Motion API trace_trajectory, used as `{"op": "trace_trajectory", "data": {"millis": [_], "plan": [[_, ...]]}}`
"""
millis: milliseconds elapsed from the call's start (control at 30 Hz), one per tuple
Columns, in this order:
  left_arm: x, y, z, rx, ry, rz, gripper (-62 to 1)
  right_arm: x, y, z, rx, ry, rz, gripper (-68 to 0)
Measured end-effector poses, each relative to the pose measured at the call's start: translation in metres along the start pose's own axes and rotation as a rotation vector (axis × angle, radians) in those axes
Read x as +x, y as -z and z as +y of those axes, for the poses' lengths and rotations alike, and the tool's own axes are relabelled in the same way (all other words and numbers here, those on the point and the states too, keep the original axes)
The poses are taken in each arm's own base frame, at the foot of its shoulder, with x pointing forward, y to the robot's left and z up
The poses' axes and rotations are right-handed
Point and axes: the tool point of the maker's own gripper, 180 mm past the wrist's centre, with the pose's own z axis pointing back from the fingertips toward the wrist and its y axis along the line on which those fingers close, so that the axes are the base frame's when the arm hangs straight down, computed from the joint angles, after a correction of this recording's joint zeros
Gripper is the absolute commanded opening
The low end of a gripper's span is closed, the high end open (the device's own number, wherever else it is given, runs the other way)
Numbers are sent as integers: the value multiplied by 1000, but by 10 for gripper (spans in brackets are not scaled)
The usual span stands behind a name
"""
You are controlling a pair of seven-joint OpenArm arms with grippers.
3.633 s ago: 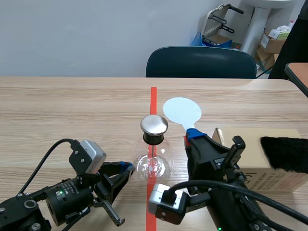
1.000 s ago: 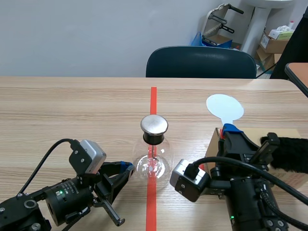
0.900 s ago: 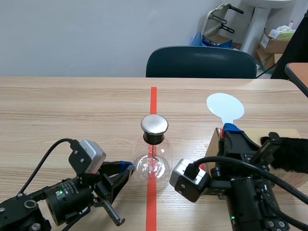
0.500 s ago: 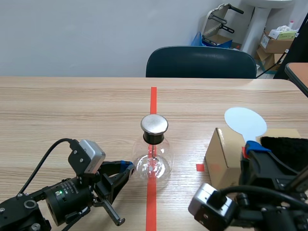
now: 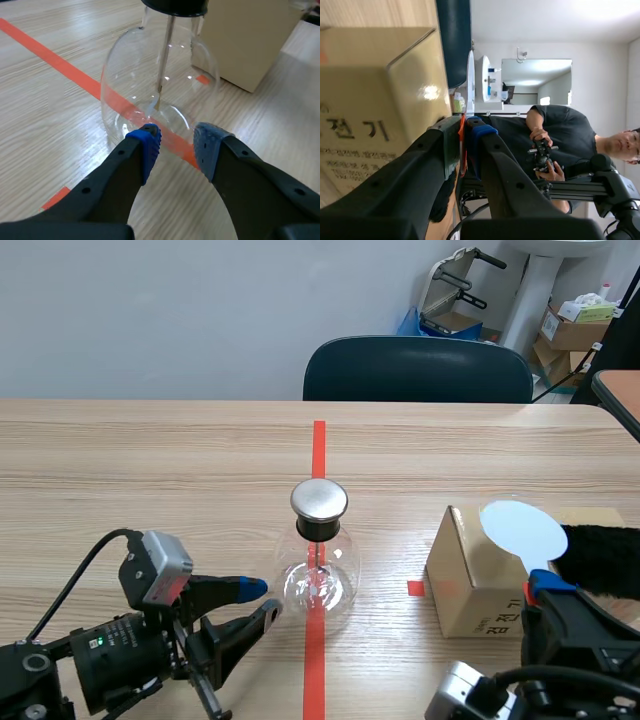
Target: Do the electroscope experiment
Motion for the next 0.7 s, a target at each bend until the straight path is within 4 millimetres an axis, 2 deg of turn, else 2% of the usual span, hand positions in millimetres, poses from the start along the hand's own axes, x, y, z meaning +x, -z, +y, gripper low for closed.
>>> {"op": "trace_trajectory", "data": {"millis": [133, 267, 433, 600, 700], "plan": [[8, -15, -1, -47, -7, -14, -399, 1, -4, 13, 36, 0, -8, -654], [17, -28, -5, -77, 11, -19, -399, 2, 0, 13, 28, 6, -5, -654], [21, -47, -32, -133, -12, -18, -399, 1, 5, 20, 34, 2, -5, -654], [32, -80, -55, -187, -43, -42, -396, 1, 3, 25, 48, 0, -5, -655], [35, -94, -66, -212, -60, -28, -354, 1, 0, 26, 55, 1, -6, -655]]}}
